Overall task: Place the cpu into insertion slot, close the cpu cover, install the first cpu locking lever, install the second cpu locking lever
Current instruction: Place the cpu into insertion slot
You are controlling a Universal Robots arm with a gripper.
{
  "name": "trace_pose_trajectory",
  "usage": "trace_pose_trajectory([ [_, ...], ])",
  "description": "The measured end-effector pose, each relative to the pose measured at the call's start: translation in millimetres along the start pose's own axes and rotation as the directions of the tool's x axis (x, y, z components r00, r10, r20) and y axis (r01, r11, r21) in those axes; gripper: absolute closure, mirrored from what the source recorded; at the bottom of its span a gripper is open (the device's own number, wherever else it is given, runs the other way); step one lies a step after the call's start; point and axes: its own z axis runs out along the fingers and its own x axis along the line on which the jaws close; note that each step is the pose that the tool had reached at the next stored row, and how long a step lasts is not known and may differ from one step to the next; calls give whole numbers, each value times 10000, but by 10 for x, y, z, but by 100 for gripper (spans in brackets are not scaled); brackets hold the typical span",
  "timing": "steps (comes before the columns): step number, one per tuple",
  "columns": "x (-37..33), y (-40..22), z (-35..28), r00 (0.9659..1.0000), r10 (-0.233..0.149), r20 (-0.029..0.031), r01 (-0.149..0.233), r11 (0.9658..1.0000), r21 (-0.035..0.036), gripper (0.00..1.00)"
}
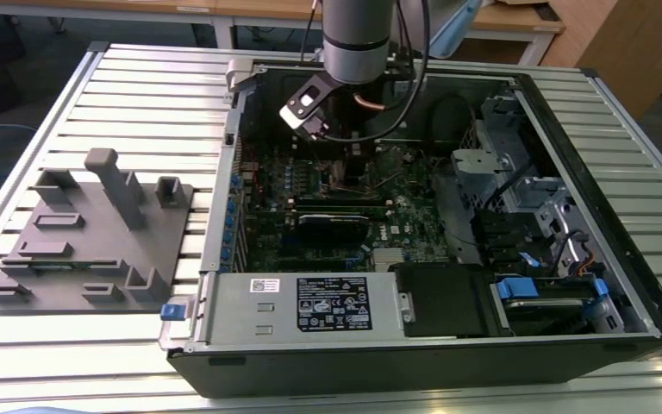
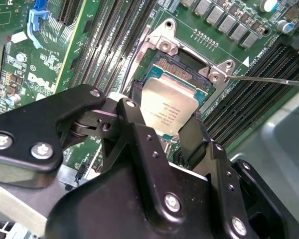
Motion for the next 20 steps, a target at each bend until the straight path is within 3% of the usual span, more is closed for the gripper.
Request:
trace_pose_trajectory([
  [14,-1,5,19,9998,189,30,-189,9998,7,46],
  [20,-17,5,27,9998,197,-69,-197,9998,9,46],
])
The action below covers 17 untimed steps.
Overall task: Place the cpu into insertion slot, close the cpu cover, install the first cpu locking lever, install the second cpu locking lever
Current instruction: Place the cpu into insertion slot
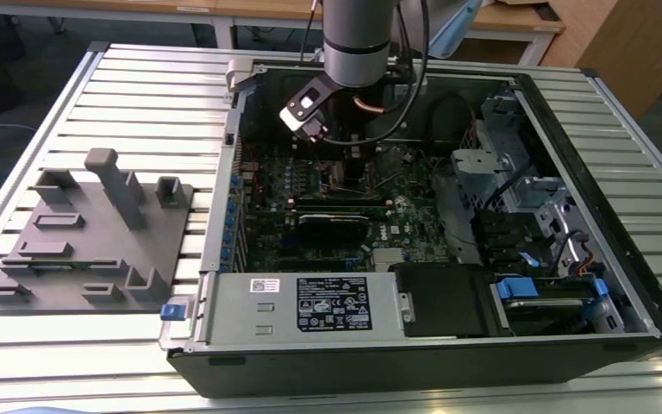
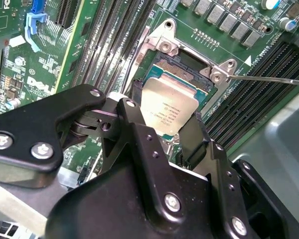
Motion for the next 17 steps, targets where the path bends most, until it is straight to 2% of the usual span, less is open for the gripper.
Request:
trace_pose_trajectory([
  [17,-3,-4,44,9999,-81,-64,81,10000,-1,46],
])
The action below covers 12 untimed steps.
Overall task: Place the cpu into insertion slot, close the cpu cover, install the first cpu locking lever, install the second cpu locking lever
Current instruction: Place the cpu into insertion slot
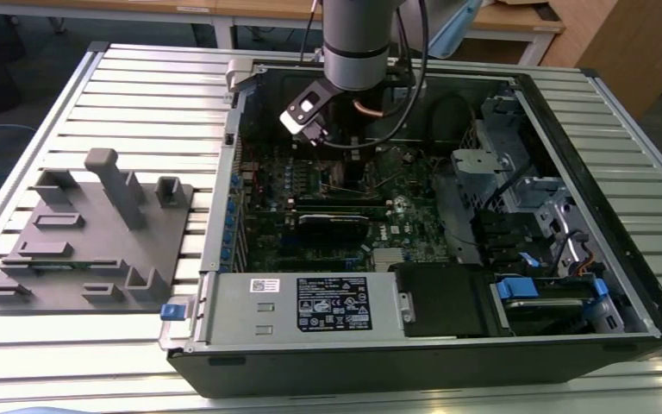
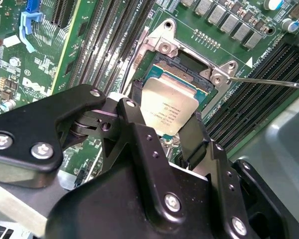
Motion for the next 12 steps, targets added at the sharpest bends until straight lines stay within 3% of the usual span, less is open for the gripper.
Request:
trace_pose_trajectory([
  [12,0,-4,6,9999,-105,-15,105,9999,-3,46],
])
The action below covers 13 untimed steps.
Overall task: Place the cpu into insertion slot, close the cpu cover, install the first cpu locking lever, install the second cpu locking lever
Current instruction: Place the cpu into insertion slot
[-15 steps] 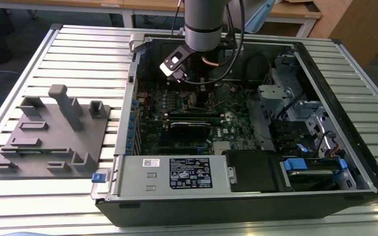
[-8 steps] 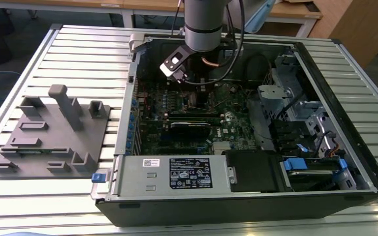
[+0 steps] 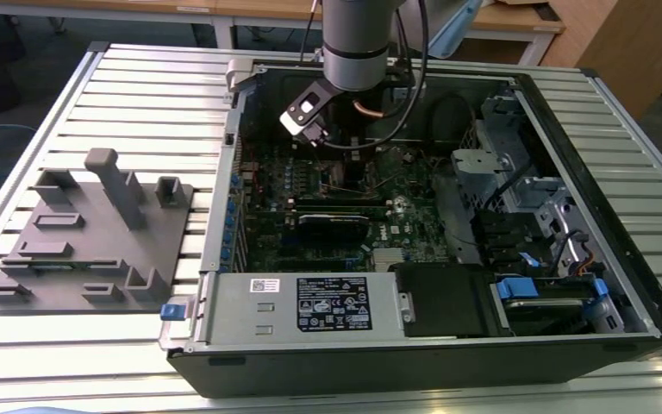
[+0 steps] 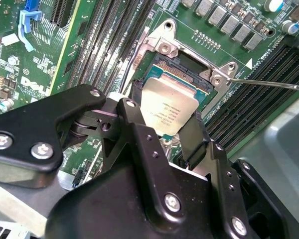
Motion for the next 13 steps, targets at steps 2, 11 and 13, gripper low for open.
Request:
trace_pose_trajectory([
  [2,1,-1,7,10000,-2,-1,2,10000,-1,46],
  [11,2,-19,18,10000,-3,-1,3,10000,-1,46],
  [13,1,-23,20,10000,-3,0,3,10000,0,46],
])
